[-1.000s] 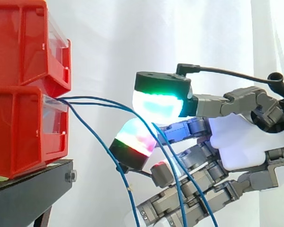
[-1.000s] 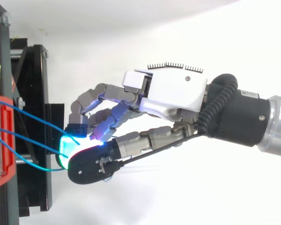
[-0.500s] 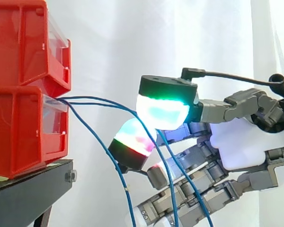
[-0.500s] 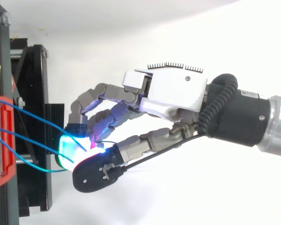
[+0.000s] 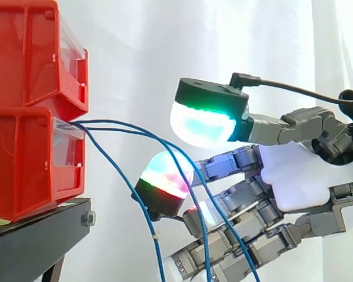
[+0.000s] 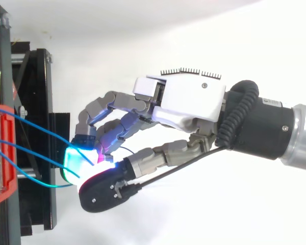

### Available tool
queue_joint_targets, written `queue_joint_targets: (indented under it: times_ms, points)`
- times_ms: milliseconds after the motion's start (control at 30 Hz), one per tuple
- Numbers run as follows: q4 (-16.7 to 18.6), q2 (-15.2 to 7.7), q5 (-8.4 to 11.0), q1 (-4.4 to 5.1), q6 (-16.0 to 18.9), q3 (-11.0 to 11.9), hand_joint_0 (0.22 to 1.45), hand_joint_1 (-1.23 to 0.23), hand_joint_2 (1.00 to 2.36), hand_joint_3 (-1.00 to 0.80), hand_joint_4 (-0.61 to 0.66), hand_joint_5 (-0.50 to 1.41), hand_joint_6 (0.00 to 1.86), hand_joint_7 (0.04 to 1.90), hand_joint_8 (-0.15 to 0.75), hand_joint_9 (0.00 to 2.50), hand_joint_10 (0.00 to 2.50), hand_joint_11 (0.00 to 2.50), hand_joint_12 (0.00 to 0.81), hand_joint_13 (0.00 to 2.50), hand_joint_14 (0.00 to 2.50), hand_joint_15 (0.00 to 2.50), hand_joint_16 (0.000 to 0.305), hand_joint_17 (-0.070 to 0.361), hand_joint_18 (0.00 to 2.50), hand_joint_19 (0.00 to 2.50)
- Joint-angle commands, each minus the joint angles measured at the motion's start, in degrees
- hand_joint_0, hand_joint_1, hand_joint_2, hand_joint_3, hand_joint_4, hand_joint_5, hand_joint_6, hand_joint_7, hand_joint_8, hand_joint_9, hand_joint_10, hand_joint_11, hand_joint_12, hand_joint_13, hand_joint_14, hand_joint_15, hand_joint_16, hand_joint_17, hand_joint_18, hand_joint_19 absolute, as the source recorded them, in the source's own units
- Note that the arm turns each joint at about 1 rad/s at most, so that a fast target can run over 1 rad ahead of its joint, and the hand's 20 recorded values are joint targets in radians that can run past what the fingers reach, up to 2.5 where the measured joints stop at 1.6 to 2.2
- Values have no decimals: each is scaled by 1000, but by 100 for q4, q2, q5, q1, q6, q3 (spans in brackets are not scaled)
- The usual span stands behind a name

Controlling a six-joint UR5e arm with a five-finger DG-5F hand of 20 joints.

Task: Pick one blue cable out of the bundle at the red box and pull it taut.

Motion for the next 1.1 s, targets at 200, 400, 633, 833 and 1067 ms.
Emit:
queue_joint_targets:
  times_ms: [200,400,633,833,1067]
  points:
    - [0,0,-8,0,0,5,590,-679,1000,-500,21,-189,920,925,322,966,11,1116,396,561,9,292,53,119,545,219]
    - [0,9,-8,0,0,5,698,-745,1012,-348,-68,-198,956,982,317,995,8,1147,387,607,10,296,51,116,601,176]
    - [0,0,1,0,0,5,807,-831,1000,-500,-54,-223,975,946,294,958,7,1130,382,612,10,296,51,115,597,161]
    - [0,0,-17,0,0,5,551,-868,1000,-500,35,-208,955,868,309,976,7,1139,393,632,10,324,53,119,623,182]
    - [0,0,-26,0,0,-3,422,-634,1000,-500,63,-173,933,887,379,1039,2,1134,448,648,9,334,64,144,664,217]
